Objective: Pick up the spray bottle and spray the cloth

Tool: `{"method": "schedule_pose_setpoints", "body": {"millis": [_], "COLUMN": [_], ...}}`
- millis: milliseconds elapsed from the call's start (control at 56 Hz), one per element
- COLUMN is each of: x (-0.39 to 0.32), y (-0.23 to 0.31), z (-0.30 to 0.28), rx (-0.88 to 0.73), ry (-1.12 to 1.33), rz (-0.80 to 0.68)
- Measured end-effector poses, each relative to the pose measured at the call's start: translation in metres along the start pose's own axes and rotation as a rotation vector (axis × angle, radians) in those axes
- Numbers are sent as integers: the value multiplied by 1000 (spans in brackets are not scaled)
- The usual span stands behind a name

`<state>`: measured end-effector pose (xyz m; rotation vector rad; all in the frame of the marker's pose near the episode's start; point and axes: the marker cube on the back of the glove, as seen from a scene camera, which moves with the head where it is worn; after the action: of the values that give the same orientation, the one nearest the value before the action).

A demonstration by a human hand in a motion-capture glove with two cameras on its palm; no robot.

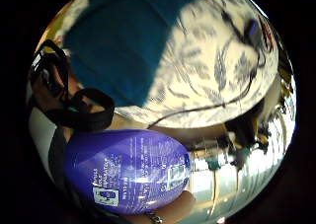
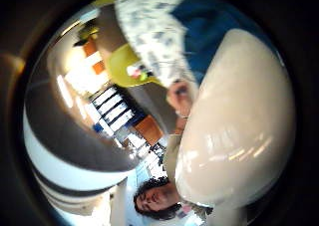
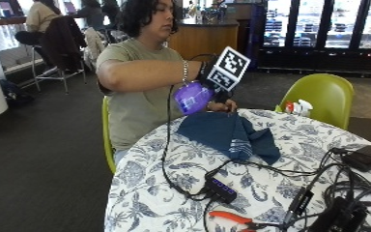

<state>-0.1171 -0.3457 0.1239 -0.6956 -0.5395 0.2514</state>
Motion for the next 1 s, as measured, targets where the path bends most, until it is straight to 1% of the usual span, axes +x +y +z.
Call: {"method": "schedule_pose_setpoints", "body": {"millis": [89,161,250,322,357,393,465,500,590,661,679,733,769,840,912,1001], "x": [-44,-66,-96,-117,-121,-121,-118,-115,-109,-85,-84,-100,-105,-105,-97,-102], "y": [-2,-9,-22,-32,-39,-50,-97,-112,-124,-134,-138,-153,-158,-164,-170,-180], "z": [-25,-37,-25,-9,-3,1,6,14,49,81,84,79,79,84,87,76], "rx": [126,213,277,272,275,309,528,581,531,442,458,595,630,634,592,609], "ry": [-109,-174,-253,-374,-416,-441,-489,-504,-557,-436,-432,-527,-551,-542,-470,-494], "rz": [-217,-336,-480,-637,-689,-711,-711,-729,-810,-841,-840,-830,-835,-849,-858,-860]}}
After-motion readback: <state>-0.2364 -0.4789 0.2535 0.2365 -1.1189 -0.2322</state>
